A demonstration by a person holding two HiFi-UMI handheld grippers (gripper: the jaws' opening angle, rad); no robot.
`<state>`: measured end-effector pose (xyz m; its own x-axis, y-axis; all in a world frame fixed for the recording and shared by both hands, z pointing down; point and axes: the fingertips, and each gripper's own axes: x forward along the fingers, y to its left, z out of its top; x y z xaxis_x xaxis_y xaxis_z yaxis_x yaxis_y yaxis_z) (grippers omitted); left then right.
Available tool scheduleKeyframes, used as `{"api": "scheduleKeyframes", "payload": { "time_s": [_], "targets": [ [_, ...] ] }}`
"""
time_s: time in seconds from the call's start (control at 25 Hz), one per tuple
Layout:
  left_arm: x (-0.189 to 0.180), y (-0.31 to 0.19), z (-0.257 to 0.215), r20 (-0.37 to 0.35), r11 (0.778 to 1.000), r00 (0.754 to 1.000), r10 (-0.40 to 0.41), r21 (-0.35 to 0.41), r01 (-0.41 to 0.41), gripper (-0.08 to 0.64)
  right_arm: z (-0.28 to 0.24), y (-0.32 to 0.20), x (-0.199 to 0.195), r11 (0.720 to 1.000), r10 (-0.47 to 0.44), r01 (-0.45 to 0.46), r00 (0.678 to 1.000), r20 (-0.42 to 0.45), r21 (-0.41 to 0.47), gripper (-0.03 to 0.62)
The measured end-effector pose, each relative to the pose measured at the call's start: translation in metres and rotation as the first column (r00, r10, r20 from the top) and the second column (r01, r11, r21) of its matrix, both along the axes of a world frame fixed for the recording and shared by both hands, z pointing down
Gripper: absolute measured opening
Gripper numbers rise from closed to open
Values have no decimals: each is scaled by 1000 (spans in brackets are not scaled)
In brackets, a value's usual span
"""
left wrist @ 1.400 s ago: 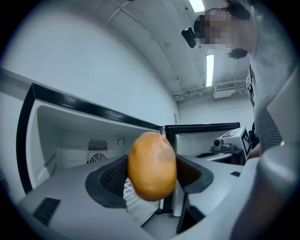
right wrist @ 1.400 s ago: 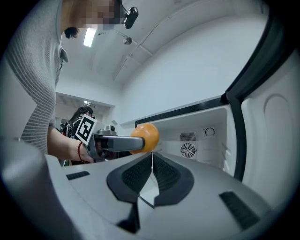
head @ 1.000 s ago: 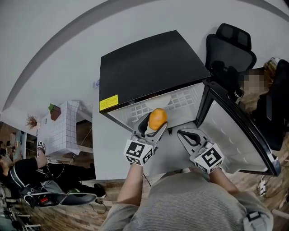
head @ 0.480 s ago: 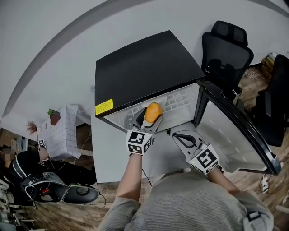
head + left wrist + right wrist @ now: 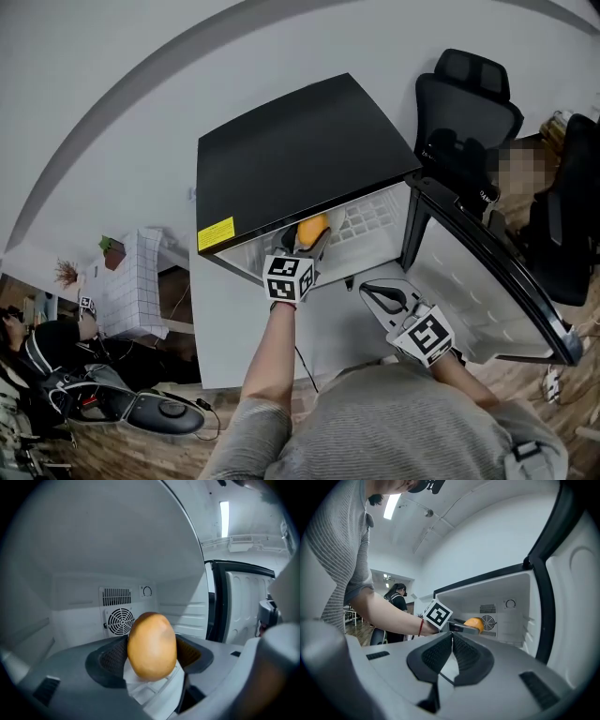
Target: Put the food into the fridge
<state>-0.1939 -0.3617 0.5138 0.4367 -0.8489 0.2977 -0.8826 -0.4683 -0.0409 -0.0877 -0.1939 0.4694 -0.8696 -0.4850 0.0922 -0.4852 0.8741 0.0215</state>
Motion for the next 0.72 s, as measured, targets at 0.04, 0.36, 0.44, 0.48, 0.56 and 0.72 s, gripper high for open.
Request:
{"api": "scheduleKeyframes", "payload": {
  "time_s": [0.04,0.36,0.44,0.48,0.56,0.72],
  "targets": [
    [-1,-4,4,9,1000,1000,-4,-14,4,314,0,0,0,1000,-1,1,1000,-1,-2,13],
    [-8,-27,17,50,996,997,-59,-60,62,313,1,-3,-2,1000,-9,9,1000,-7,-2,12],
    [-8,-32,18,58,996,997,-60,-63,64,314,3,-4,-2,1000,-7,7,1000,-8,-7,13],
    [-8,-35,19,59,996,996,-59,-64,63,314,3,-4,-2,1000,-6,6,1000,-8,-9,13],
    [-7,-40,21,58,995,997,-60,-73,64,313,4,-5,-2,1000,-7,7,1000,-9,-13,12],
    [-10,-48,27,76,991,994,-74,-109,82,313,5,-5,-5,1000,-17,17,1000,-13,-17,12]
  ]
}}
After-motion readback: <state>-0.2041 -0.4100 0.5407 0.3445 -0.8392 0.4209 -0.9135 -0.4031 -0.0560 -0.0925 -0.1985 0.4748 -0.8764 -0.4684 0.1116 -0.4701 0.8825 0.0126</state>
